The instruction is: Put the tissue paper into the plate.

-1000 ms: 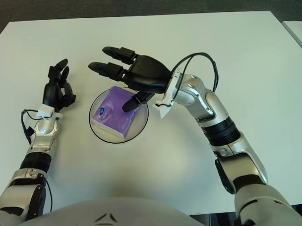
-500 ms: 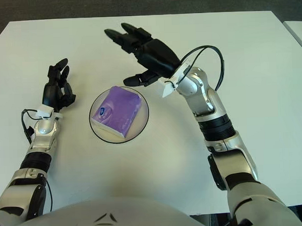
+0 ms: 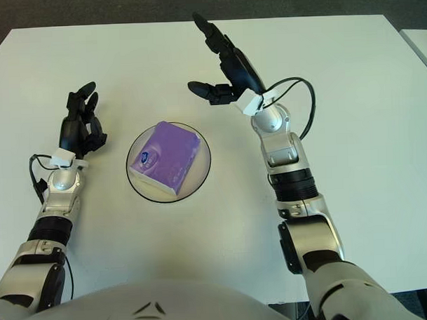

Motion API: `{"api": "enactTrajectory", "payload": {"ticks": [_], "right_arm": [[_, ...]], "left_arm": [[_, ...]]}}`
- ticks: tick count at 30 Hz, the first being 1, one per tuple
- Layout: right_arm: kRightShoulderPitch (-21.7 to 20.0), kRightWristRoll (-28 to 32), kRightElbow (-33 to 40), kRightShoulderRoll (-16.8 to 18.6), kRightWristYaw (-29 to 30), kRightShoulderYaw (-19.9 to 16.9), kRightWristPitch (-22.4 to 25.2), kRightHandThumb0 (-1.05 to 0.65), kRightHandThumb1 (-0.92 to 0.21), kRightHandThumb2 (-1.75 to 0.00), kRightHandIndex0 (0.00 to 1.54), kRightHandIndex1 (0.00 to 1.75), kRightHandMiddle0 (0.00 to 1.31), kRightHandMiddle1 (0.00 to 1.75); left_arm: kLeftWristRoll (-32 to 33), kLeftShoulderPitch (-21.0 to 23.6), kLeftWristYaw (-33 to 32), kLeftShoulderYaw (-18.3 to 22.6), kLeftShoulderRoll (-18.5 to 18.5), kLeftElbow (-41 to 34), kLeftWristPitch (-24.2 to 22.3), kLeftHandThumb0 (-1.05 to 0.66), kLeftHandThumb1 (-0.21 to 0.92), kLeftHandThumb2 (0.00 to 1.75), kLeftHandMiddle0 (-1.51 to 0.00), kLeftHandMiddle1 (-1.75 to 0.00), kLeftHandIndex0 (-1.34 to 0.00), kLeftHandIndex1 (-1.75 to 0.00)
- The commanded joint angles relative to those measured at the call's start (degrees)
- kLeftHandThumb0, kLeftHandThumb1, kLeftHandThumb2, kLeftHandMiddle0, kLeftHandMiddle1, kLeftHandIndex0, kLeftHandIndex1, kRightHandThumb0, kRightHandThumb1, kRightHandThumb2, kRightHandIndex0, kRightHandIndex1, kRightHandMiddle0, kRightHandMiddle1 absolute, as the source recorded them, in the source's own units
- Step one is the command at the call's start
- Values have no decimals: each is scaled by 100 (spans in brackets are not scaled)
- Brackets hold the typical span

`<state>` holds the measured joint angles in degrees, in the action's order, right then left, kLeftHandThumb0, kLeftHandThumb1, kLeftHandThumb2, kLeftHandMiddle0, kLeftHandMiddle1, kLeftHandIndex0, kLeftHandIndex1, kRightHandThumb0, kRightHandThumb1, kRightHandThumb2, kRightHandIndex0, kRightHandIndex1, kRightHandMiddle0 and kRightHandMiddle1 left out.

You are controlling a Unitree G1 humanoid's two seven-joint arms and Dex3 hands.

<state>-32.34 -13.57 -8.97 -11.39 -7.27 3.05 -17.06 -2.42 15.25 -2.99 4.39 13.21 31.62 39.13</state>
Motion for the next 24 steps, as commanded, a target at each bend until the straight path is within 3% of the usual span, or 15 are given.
{"api": "enactTrajectory", "payload": {"ticks": [1, 11, 18, 24], "right_arm": [[79, 331, -438, 248, 461, -286, -368, -105, -92, -45, 0, 0, 0, 0], [255, 456, -1080, 289, 780, -407, -1106, -105, -92, -65, 0, 0, 0, 0], [323, 529, -1264, 360, 888, -430, -1120, -105, -92, -82, 0, 0, 0, 0], [434, 929, -1324, 507, 739, -522, -907, -105, -92, -95, 0, 0, 0, 0]], "left_arm": [[44, -970, 50, -136, -469, 472, -146, -59, 92, 84, -36, -5, 0, -77], [73, -1022, 62, -150, -479, 343, -231, -59, 92, 83, -36, -5, 0, -77], [14, -1041, 12, -161, -474, 281, -305, -60, 92, 82, -36, -5, 0, -78], [9, -1055, 9, -160, -473, 235, -353, -62, 92, 82, -36, -5, 0, -78]]}}
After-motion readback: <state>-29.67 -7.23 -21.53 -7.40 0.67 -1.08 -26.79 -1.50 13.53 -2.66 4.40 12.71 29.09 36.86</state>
